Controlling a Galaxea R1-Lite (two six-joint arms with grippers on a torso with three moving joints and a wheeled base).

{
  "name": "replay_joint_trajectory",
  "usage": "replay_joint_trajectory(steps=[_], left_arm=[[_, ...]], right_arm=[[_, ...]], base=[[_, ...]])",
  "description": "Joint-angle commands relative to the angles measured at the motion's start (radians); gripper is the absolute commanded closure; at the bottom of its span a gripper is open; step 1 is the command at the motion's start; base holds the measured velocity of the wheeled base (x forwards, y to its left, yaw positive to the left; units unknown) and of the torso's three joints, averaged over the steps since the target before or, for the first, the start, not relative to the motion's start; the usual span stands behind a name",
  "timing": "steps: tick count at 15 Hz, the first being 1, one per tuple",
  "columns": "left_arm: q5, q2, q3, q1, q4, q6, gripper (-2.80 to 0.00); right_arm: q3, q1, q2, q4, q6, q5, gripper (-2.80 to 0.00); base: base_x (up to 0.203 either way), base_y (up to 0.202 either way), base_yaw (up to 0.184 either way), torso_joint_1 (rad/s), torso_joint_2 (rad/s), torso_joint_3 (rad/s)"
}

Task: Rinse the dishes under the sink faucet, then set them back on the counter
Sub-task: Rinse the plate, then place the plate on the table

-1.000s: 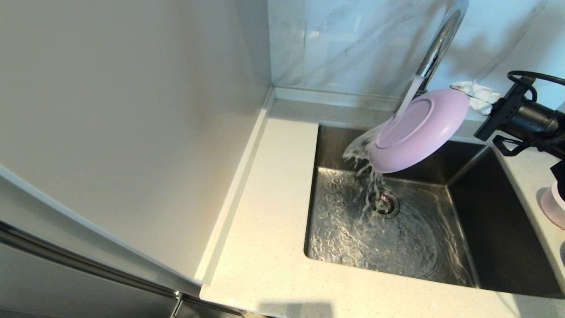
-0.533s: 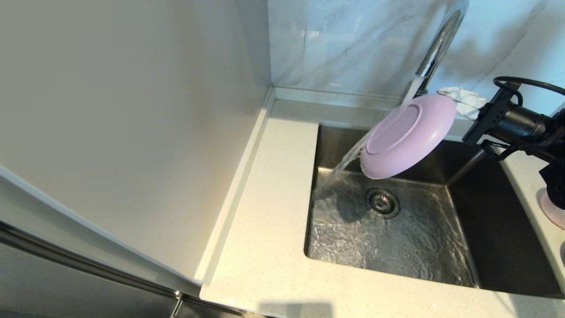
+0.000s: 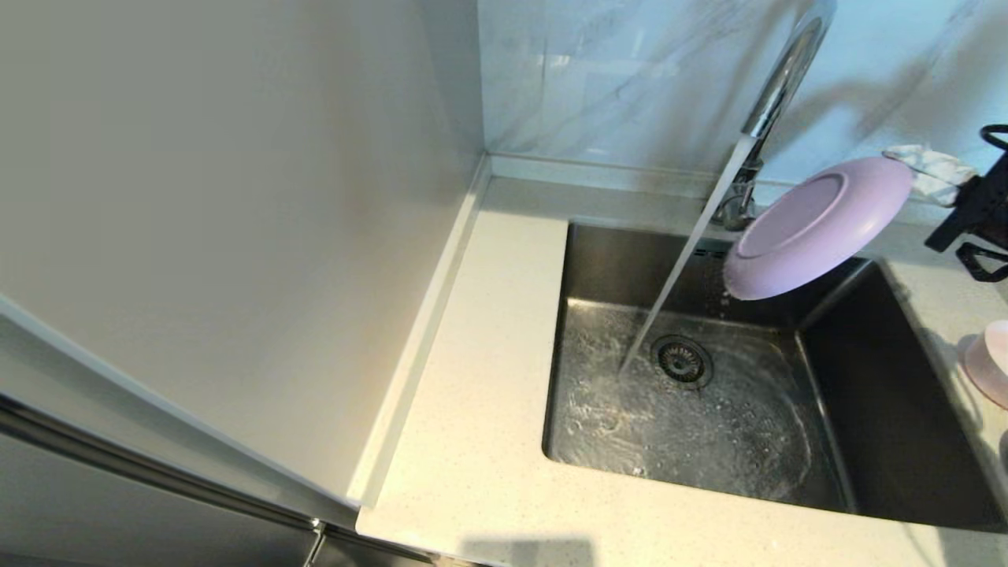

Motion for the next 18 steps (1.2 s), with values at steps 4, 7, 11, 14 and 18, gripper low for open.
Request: replay_joint_trajectory(steps=[4,7,11,14,18], left_arm=[[-0.001,0.000,0.000,0.000,0.000,0.000,0.00],[-0.001,0.000,0.000,0.000,0.000,0.000,0.00],[0.000,0.000,0.000,0.000,0.000,0.000,0.00],[0.000,0.000,0.000,0.000,0.000,0.000,0.00],[0.000,0.000,0.000,0.000,0.000,0.000,0.00]], right_arm=[[-0.159,-0.188,-0.109,0.006,-0.001,0.178,0.00],[-0.287,-0.216,-0.125,0.004,-0.042,0.318,0.00],[-0.482,-0.234,-0.120,0.205,-0.083,0.358,0.00],[-0.614,-0.236,-0.101,0.775,-0.123,0.241,0.00],[-0.752,-0.159,-0.062,1.610,-0.803,-0.073,0.00]], base=[[0.000,0.000,0.000,0.000,0.00,0.000],[0.000,0.000,0.000,0.000,0.00,0.000],[0.000,0.000,0.000,0.000,0.00,0.000],[0.000,0.000,0.000,0.000,0.00,0.000],[0.000,0.000,0.000,0.000,0.00,0.000]])
